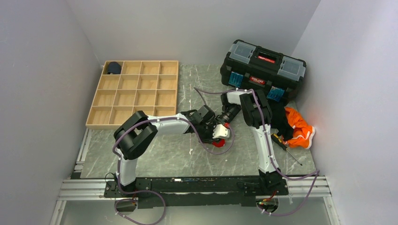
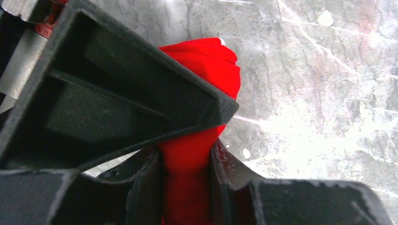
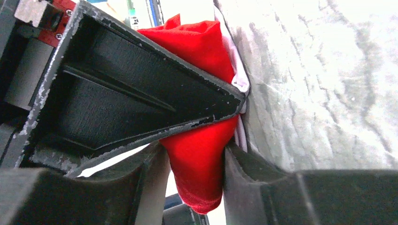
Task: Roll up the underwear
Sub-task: Pick up the underwear from the center of the board.
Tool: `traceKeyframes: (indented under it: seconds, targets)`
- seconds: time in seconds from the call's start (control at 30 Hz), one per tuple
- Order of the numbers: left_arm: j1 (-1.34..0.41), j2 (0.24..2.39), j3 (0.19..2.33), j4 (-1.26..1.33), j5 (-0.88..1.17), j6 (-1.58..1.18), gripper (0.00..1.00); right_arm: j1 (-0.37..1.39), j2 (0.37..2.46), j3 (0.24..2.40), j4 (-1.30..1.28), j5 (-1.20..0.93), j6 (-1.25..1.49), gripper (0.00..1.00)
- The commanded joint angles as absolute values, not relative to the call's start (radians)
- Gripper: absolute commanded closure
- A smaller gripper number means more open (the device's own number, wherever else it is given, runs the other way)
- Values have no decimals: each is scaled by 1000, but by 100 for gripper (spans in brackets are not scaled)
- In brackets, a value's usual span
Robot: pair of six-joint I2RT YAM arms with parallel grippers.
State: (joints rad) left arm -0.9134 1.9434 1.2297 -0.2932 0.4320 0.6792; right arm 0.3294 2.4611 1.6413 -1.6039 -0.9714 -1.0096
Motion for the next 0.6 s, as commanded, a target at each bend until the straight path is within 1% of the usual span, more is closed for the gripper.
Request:
traceKeyframes:
  seconds: [0.0, 0.2, 0.3, 0.43, 0.57]
  targets:
    - [-924, 1990, 1154, -349, 381, 708, 100, 304, 2426, 1623, -1497, -935, -1051, 52]
    - [-923, 1871, 1099, -337, 358, 725, 100, 253, 2309, 1606, -1423, -917, -980, 38]
    - [-918, 1815, 1085, -344, 361, 727, 100, 232, 2234, 1595, -1375, -903, -938, 36]
    - [-900, 1741, 1083, -361, 377, 716, 100, 213, 2134, 1576, -1291, -878, -858, 36]
    - [-859, 1671, 1101, -395, 435, 694, 100, 203, 2030, 1550, -1178, -844, -770, 36]
